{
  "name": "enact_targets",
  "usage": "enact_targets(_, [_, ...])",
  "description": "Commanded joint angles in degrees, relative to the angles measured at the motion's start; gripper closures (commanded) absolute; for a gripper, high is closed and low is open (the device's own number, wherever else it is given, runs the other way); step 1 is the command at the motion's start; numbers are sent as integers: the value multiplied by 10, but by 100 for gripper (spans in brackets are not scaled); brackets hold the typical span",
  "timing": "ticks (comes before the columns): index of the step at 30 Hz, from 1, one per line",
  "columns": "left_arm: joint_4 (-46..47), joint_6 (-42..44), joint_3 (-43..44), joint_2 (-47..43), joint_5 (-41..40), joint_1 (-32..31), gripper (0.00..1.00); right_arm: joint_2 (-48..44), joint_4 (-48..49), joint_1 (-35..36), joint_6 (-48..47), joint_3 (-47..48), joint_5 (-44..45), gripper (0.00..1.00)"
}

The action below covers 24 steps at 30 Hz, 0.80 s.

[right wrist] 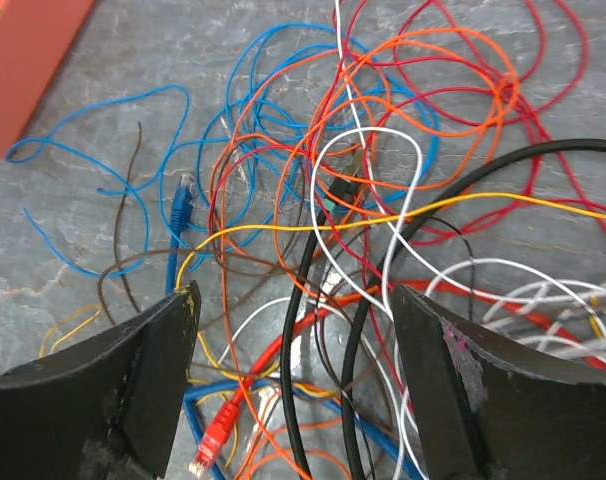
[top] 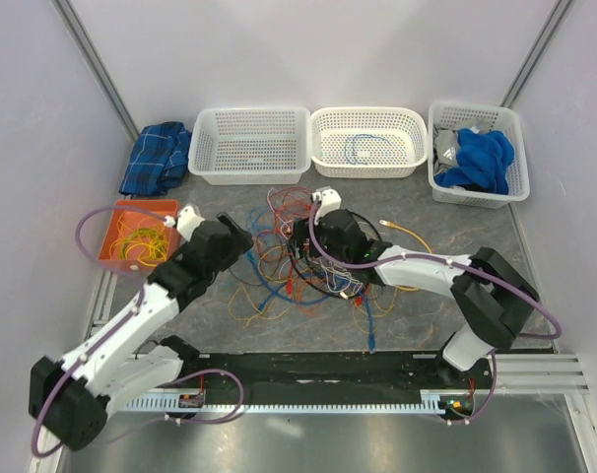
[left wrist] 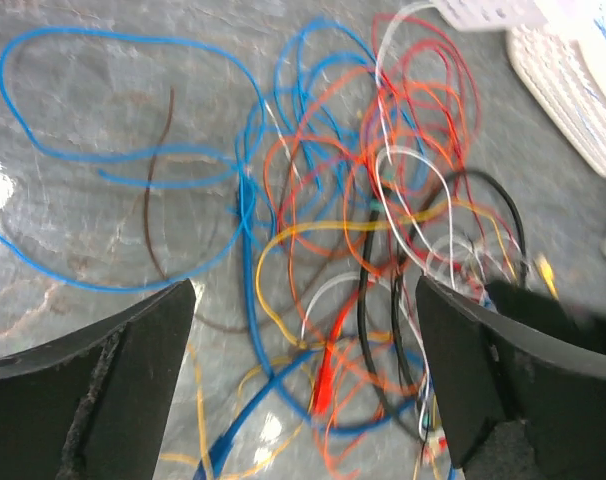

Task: Untangle the cables

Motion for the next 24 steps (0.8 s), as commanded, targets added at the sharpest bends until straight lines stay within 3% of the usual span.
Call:
enact_targets(1, [-2, -52, 57, 103, -89, 4, 0, -84, 63, 4, 18, -36, 4, 14])
enact_targets(6, [24, -93, 104, 221, -95, 23, 1, -150, 43, 5, 22, -80, 2, 14])
enact_targets(10, [45, -139, 91, 261, -103, 30, 11, -228, 11, 5, 35, -104, -1, 13])
enact_targets(13, [102, -135, 82, 293, -93, 54, 25, -272, 13, 4, 51, -128, -22, 13])
enact_targets(16, [115, -123, 113, 348, -61, 83, 58, -300, 12, 5, 60, -139, -34, 13])
enact_targets(17, [112, -117, 121, 356, -55, 94, 93, -306, 6, 5, 55, -139, -34, 13])
enact_targets(18, [107, -112, 136, 356, -49, 96, 98, -319, -8, 5, 52, -139, -25, 13])
enact_targets(24, [94, 8, 204, 264, 9, 96, 98, -384, -28, 4, 51, -156, 10, 13])
